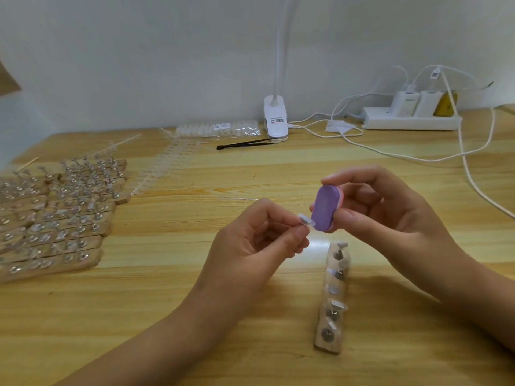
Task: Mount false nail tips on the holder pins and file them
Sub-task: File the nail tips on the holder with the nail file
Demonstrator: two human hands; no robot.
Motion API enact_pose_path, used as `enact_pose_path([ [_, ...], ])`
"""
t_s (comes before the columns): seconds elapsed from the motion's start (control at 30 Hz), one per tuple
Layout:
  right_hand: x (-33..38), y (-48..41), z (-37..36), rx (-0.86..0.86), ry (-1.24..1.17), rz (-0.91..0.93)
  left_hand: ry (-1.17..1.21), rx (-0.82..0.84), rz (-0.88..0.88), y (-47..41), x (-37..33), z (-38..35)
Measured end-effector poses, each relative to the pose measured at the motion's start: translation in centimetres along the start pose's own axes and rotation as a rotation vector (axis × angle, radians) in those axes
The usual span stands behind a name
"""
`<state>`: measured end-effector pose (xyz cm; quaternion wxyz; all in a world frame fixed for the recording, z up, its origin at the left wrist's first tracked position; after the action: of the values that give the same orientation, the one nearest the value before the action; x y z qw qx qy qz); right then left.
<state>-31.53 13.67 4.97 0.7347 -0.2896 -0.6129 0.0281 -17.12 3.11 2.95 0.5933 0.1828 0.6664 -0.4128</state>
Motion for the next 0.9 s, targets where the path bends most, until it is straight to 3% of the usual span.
enact_pose_path([
  [0.13,-0.2,0.2,-0.8,0.072,-0.007,-0.015,-0.030,-0.015,-0.040,0.0,-0.2,0.3],
  [0.3,0.4,0.1,-0.2,-0.045,0.011,0.060,-0.042,-0.005,-0.024,0.0,-0.1,0.3],
  [0.4,0.2,0.1,-0.5,0.034,0.023,-0.019,-0.047,0.000,-0.021,0.1,0.0,0.1],
  [0.57,-0.1,0.0,-0.2,-0.004,-0.011,-0.115,-0.055,0.006,-0.035,0.1,0.1,0.2],
  [0.9,-0.8,-0.3,0.2,0.087,-0.020,-0.259,-0.107,0.034,-0.049,0.2,0.3,0.0],
])
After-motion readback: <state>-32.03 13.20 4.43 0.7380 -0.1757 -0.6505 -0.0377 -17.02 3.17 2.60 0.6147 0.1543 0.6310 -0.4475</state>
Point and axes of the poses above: each hand's wrist, its own y-axis away from the middle knuckle, its own z-axis out of the back of the hand, x = y × z, the point moved 4 cm from there along -y, towards the middle knuckle, and after that the axes turned 3 degrees about -x, right-handed, at the moved point
